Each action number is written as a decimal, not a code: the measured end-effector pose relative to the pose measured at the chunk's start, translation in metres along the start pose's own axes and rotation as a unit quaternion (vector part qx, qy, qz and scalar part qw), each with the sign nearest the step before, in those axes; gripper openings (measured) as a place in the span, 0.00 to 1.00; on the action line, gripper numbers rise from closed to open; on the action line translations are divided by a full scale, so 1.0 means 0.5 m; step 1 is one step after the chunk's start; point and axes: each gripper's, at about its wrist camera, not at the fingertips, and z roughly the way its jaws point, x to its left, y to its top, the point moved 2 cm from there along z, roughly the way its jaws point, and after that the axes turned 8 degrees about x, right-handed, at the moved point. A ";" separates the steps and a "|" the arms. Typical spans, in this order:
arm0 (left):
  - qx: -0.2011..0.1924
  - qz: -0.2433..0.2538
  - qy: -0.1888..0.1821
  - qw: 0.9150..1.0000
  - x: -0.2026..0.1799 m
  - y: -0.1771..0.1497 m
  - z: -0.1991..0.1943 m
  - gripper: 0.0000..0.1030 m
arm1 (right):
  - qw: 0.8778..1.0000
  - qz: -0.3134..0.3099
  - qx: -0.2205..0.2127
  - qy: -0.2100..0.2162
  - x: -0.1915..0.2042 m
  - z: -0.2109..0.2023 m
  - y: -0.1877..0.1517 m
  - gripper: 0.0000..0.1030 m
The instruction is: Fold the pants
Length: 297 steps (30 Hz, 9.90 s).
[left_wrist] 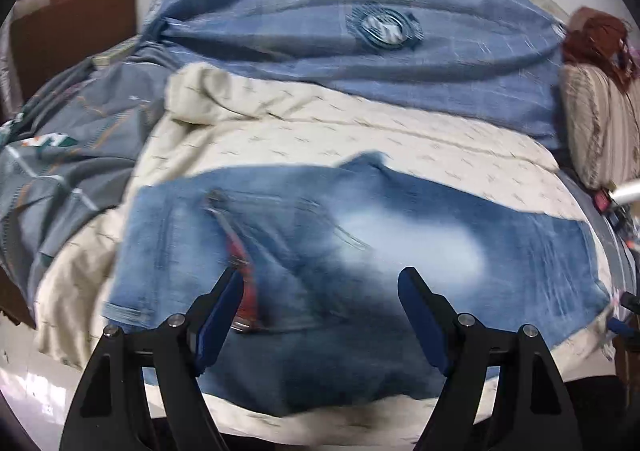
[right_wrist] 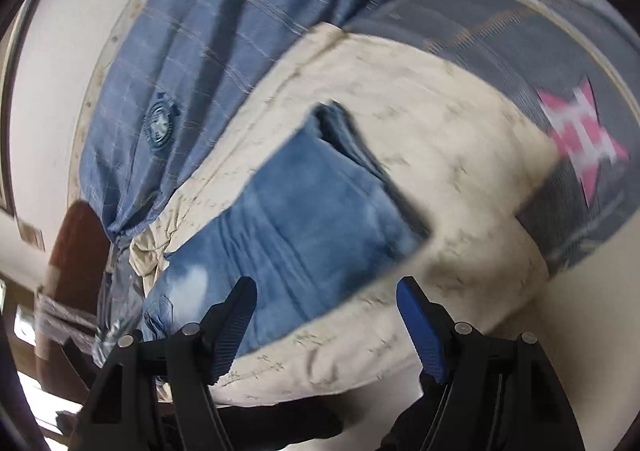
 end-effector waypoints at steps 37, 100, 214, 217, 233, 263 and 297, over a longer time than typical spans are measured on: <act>0.026 0.039 -0.014 0.999 -0.039 -0.034 0.060 0.78 | 0.997 -0.066 0.013 -0.043 0.089 0.152 0.202 0.70; 0.048 0.100 -0.070 0.991 -0.284 -0.031 0.095 0.78 | 0.992 0.126 0.016 0.025 -0.062 0.084 0.072 0.73; 0.092 0.067 -0.092 0.989 -0.154 0.068 0.201 0.50 | 0.967 -0.139 0.108 0.184 0.330 0.247 0.043 0.70; 0.075 0.069 -0.090 0.991 -0.141 0.051 0.159 0.50 | 0.962 -0.118 0.164 0.183 0.341 0.337 0.093 0.70; 0.085 0.056 -0.114 0.988 -0.127 -0.013 0.112 0.52 | 0.970 -0.082 0.185 0.134 0.226 0.321 -0.021 0.69; 0.101 0.101 -0.066 0.988 -0.123 -0.068 0.134 0.70 | 0.966 -0.082 0.203 0.137 0.364 0.436 0.124 0.73; -0.006 -0.240 -0.104 0.965 0.254 -0.165 -0.027 0.70 | 0.947 -0.237 0.188 0.110 0.313 0.343 -0.112 0.79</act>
